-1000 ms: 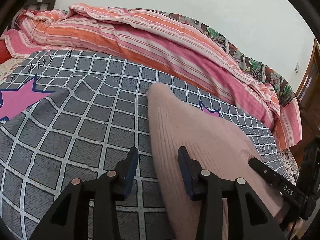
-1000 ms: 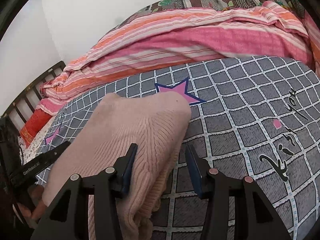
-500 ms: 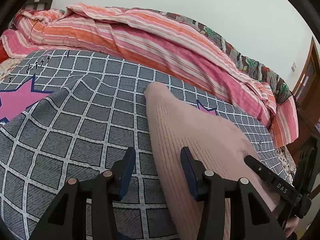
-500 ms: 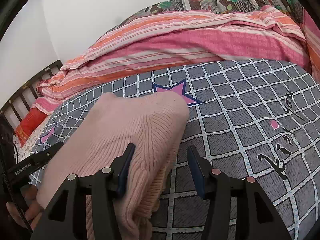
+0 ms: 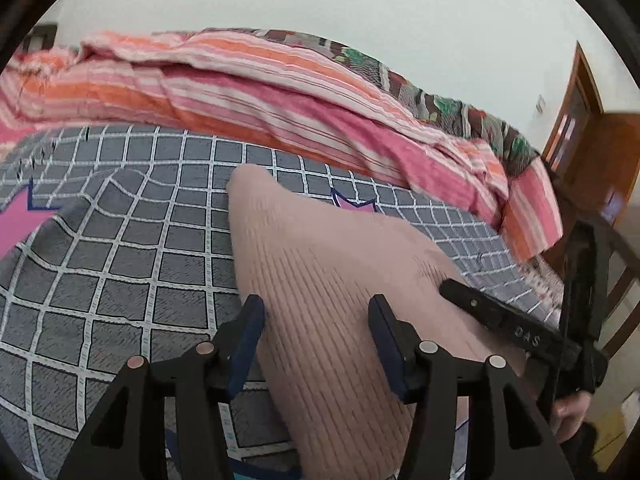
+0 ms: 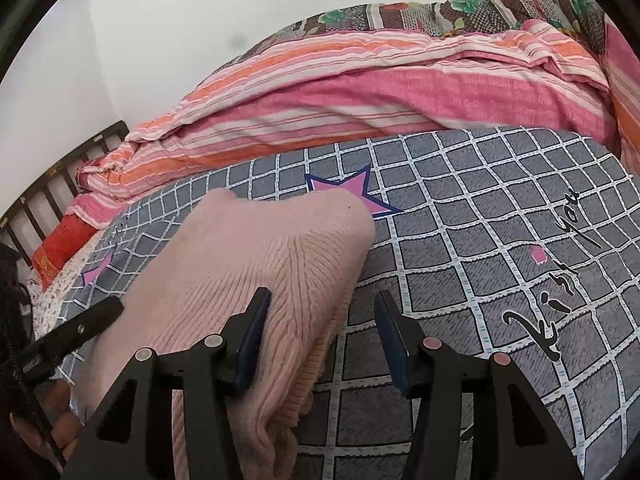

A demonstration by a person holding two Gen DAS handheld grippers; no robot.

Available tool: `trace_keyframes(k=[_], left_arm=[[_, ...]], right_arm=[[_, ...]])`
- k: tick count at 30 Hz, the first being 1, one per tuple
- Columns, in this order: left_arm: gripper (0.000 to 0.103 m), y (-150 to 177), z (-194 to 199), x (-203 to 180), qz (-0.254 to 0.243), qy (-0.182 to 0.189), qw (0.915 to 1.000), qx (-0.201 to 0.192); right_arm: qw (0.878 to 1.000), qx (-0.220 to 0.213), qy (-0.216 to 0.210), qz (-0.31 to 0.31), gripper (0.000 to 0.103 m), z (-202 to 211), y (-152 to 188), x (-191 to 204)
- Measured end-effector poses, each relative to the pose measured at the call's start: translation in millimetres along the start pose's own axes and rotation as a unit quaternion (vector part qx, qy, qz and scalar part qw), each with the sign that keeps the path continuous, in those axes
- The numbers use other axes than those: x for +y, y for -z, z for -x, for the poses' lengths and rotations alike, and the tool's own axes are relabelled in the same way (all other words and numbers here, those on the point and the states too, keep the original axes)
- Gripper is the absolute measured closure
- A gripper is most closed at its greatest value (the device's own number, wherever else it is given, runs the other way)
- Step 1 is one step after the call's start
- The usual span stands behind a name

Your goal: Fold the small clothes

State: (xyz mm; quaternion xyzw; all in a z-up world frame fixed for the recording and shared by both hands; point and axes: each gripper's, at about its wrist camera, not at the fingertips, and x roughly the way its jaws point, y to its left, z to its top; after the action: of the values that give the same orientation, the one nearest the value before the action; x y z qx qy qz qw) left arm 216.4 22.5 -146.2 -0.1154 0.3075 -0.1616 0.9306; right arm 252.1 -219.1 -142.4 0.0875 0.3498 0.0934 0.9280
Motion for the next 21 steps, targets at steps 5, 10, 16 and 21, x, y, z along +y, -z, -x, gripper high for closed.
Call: trace_keyframes(k=[5,10,16,21], left_arm=[[0.047,11,6,-3,0.001,-0.019,0.9998,-0.003],[0.047,15,13,-1,0.005,-0.016,0.9999,0.001],[0.045,34,16,1,0.028,0.005,0.9993,0.024],[0.045,37,34,3,0.049,0.008,0.9974,0.052]], right_arm=[[1.0,0.014,-0.007,-0.016,0.053,2,2,-6],[1.0,0.015,-0.006,-0.018,0.052,23,12,-7],[1.0,0.028,0.003,-0.007,0.052,49,21,2],[0.999,0.048,0.018,-0.005,0.054,70,30,5]])
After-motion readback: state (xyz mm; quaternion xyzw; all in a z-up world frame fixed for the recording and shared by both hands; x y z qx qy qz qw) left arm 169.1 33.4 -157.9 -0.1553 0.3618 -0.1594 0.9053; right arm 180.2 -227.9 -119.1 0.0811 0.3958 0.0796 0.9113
